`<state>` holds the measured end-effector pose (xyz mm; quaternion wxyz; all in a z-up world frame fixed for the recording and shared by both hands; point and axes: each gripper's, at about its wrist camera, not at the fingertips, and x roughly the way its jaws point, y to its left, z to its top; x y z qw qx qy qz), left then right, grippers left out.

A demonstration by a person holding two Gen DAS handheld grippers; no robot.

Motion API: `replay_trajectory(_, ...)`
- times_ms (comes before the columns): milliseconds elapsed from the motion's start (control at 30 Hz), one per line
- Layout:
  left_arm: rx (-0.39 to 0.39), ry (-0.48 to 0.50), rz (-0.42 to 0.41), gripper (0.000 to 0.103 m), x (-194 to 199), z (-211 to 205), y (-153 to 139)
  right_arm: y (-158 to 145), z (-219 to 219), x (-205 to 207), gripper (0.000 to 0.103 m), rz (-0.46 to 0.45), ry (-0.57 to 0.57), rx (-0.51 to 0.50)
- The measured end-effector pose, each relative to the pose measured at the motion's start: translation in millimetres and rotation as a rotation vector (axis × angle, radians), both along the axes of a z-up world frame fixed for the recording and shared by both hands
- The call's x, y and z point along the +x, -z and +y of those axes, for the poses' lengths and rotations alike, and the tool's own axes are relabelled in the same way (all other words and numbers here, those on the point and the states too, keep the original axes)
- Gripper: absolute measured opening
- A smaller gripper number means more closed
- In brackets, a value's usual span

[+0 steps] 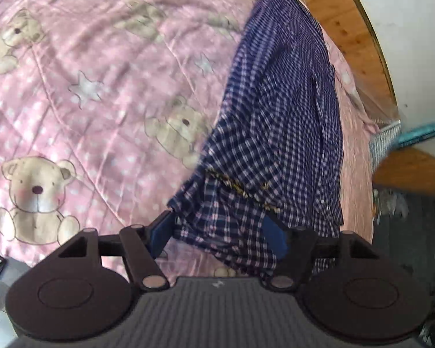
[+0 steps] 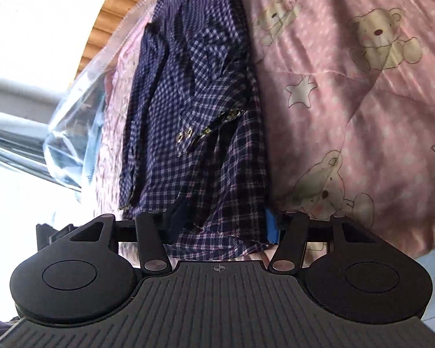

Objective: Fold clothes
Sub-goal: 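Grasp the shirt side edge with the left gripper while the right gripper grasps beside it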

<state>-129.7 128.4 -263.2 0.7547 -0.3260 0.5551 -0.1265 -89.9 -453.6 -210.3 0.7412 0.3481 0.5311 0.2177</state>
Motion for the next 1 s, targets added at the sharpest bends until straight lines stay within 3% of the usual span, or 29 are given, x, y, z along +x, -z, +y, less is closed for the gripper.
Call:
replay_trajectory(33,-0.004,0.015,0.000,0.060,1,-5,3,2,-2,-2,0.043,0.010,0.029,0.004)
replay_trajectory(67,-0.008,0.030,0.000,0.048,3,-10,6,4,-5,-5,0.027,0.018,0.051,0.007)
replay_trajectory(100,-0.013,0.037,0.008,0.033,4,-12,10,4,-5,-7,0.018,0.019,0.054,0.000)
replay_trajectory(133,-0.021,0.024,0.034,0.003,5,-9,15,4,-4,-9,0.012,0.019,0.058,-0.007)
replay_trajectory(267,-0.037,0.033,0.039,0.004,12,-13,15,-8,-1,-14,0.004,-0.015,0.076,-0.018)
replay_trajectory(367,-0.072,0.034,0.044,0.004,17,-14,12,-14,4,-7,0.004,-0.025,0.046,-0.049)
replay_trajectory(400,-0.078,0.033,0.054,0.004,18,-13,13,-15,6,-5,0.008,-0.024,0.031,-0.065)
replay_trajectory(433,-0.082,0.032,0.070,0.005,19,-13,15,-14,7,-1,0.019,-0.013,0.013,-0.077)
replay_trajectory(533,-0.072,0.041,0.113,0.012,23,-15,21,-3,10,11,0.023,0.043,-0.059,-0.069)
replay_trajectory(633,-0.077,0.063,0.118,0.005,28,-19,13,-8,8,23,0.006,0.079,-0.105,-0.073)
replay_trajectory(700,-0.149,0.061,0.083,0.004,38,-21,-8,-27,7,38,0.002,0.072,-0.131,-0.040)
replay_trajectory(833,-0.295,-0.010,-0.048,0.004,94,-19,-66,-76,-2,105,0.002,0.015,-0.098,0.098)
replay_trajectory(1000,-0.309,-0.103,-0.163,0.004,229,-45,-96,-90,-6,246,0.002,-0.049,0.040,0.181)
